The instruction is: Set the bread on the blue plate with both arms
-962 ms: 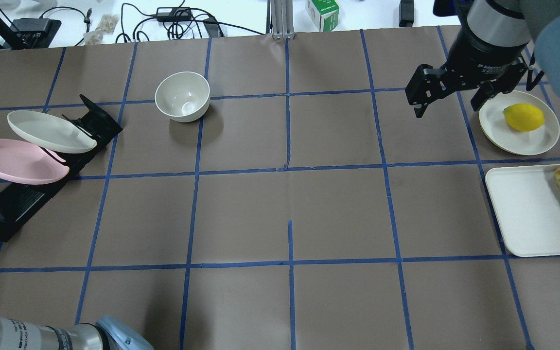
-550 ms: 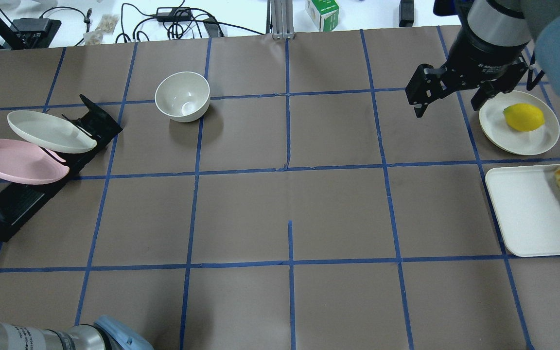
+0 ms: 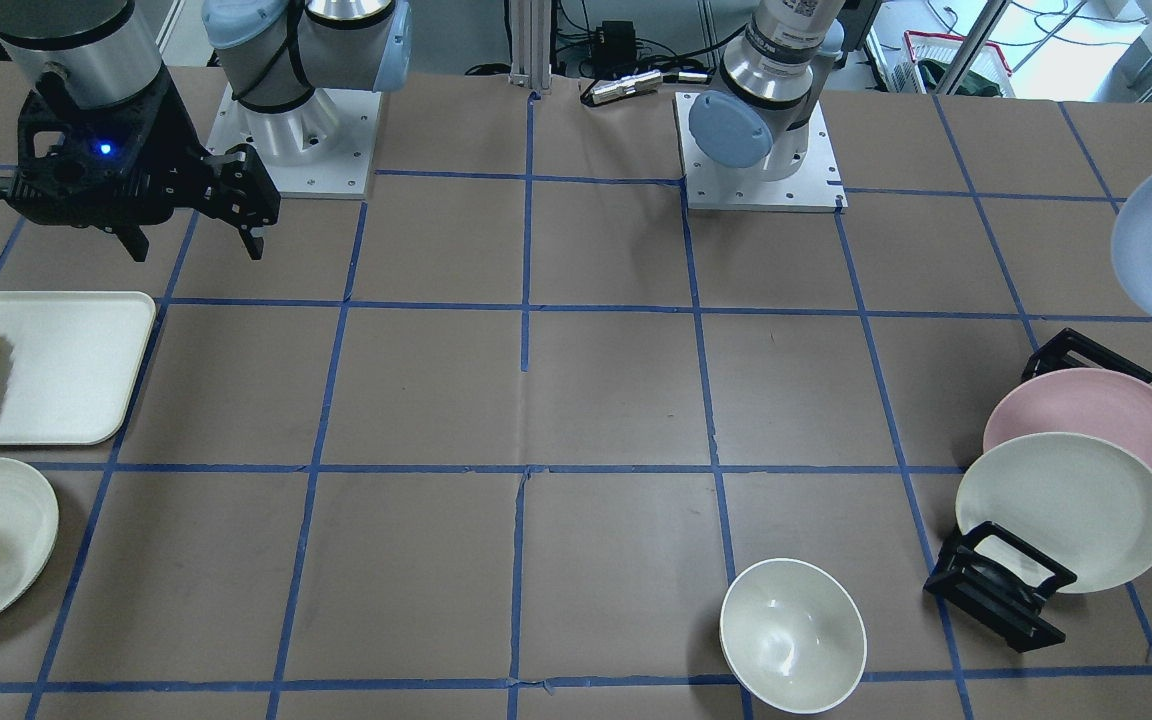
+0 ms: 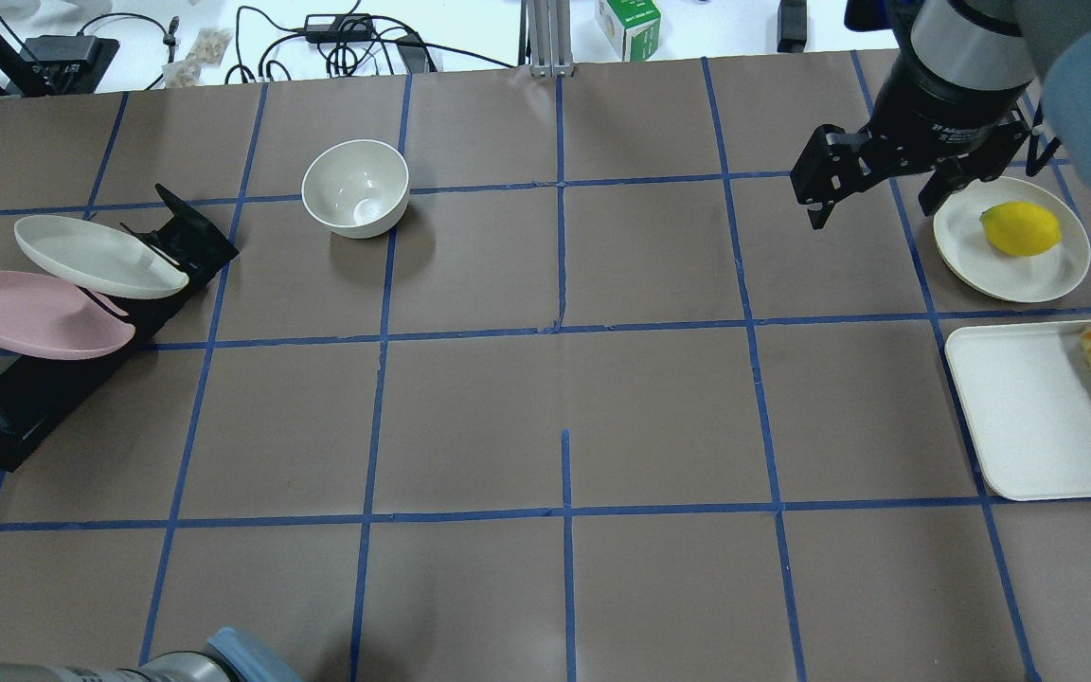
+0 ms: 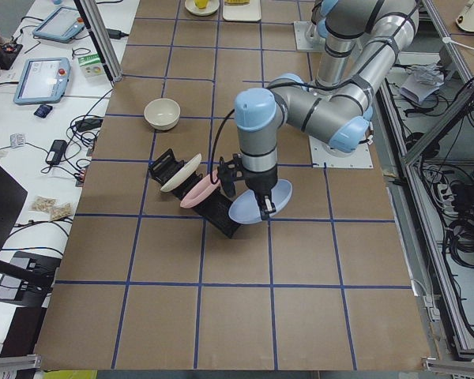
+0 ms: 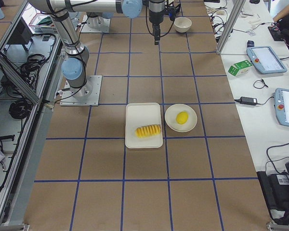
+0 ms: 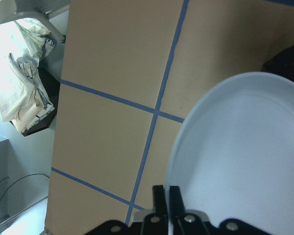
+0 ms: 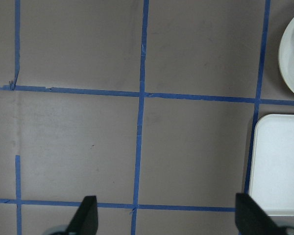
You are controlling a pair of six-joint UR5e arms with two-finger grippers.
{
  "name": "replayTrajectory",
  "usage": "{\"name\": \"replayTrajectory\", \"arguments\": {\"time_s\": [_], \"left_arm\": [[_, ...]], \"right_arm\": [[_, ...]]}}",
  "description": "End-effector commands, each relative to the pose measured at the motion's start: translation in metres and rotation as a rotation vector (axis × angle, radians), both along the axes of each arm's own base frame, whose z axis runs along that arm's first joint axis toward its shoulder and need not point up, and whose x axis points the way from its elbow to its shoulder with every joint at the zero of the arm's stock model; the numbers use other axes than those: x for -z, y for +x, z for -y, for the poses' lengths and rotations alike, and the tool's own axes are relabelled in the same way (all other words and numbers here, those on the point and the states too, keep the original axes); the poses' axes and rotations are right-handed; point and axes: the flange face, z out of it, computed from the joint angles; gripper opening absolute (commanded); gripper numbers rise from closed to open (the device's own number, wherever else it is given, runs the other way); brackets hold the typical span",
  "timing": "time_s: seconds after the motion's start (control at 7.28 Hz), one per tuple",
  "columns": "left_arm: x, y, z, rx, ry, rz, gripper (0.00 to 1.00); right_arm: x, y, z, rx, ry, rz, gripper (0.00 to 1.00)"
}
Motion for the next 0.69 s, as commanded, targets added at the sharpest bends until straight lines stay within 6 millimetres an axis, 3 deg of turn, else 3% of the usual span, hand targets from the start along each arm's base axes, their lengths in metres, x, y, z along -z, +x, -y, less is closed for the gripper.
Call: {"name": "replayTrajectory", "arguments": {"time_s": [0.0,0.27,0.55], "left_arm": [[-0.007,-0.130,0.070,0.078,-0.132,-0.068,0.00],[0.025,-0.245,0.112,-0.048,-0.220,-0.274,0.00],[0.066,-0.345,0.126,-0.175,-0.202,-0.387,0.00]], "right_arm": [[0.000,0.000,0.000,-0.001,0.002,-0.002,1.00],[-0.001,0.000,-0.002,0.001,0.003,-0.003,1.00],[-0.001,0.000,-0.001,0.000,0.000,0.000,1.00]]}}
